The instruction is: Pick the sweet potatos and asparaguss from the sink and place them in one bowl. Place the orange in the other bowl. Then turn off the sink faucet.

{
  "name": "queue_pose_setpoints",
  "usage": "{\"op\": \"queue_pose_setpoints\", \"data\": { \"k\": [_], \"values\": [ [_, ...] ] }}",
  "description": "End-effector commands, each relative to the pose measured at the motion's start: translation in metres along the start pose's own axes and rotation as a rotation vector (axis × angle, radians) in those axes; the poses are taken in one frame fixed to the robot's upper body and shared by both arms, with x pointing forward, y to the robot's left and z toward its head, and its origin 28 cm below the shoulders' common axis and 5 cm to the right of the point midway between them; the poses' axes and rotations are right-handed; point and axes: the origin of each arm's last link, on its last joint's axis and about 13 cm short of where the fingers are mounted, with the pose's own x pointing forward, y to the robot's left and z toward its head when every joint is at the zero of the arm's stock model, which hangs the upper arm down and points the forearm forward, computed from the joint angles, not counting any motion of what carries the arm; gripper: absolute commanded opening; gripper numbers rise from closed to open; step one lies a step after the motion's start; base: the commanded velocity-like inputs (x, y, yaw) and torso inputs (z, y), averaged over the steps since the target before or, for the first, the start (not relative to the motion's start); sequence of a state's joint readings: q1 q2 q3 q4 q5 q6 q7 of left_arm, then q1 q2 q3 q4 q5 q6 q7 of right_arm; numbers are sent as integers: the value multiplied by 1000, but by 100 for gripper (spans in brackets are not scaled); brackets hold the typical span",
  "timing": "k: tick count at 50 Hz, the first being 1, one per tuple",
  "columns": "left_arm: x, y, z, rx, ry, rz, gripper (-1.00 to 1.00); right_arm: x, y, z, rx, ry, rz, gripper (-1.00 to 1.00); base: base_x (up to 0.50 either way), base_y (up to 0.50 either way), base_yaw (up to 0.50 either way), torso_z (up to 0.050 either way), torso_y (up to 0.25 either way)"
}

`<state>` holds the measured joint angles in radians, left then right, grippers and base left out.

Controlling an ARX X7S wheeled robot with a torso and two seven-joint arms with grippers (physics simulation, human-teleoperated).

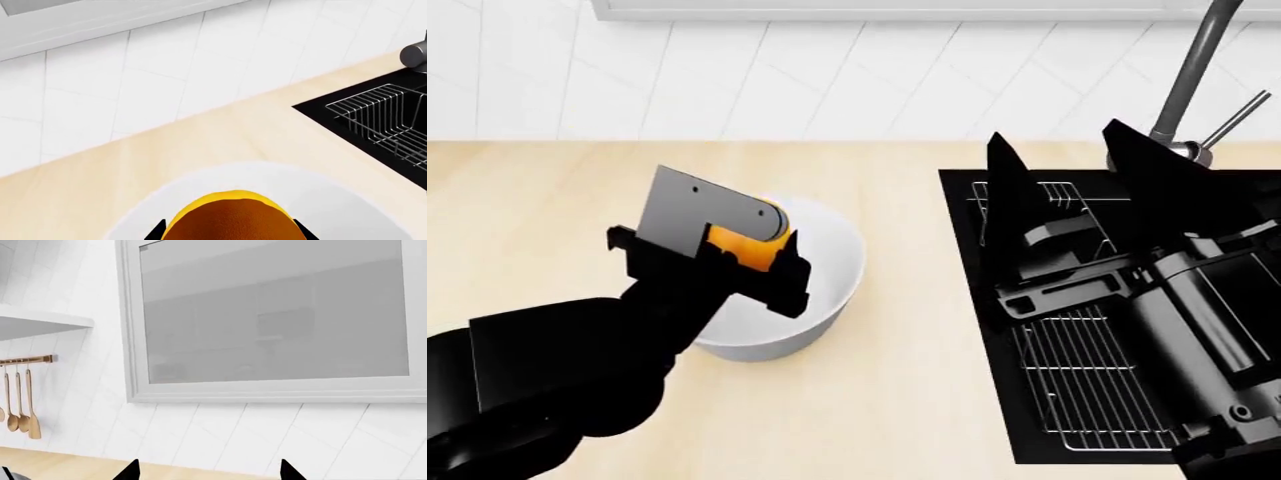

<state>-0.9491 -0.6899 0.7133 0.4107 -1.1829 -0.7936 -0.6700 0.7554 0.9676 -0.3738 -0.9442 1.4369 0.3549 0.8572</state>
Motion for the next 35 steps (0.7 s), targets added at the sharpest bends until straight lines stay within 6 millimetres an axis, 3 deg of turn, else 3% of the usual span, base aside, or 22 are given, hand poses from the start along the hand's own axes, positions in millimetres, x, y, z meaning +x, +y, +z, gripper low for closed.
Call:
{"op": "queue_pose_setpoints", "data": {
  "k": [1,4,5,35],
  "values": [
    [4,0,-3,-10,15,13,-100,0,0,-1,4,1,-2,100,0,0,0,0,0],
    [3,0,-3,-11,13,10,-100,0,-1,-1,4,2,-3,100,0,0,0,0,0],
    [3,0,-3,-11,6,11,100,0,-1,-2,5,2,-4,100,0,0,0,0,0],
    [-2,-3,1,21,-58,7,100,1,-1,-4,13,12,0,100,0,0,0,0,0]
  ]
}}
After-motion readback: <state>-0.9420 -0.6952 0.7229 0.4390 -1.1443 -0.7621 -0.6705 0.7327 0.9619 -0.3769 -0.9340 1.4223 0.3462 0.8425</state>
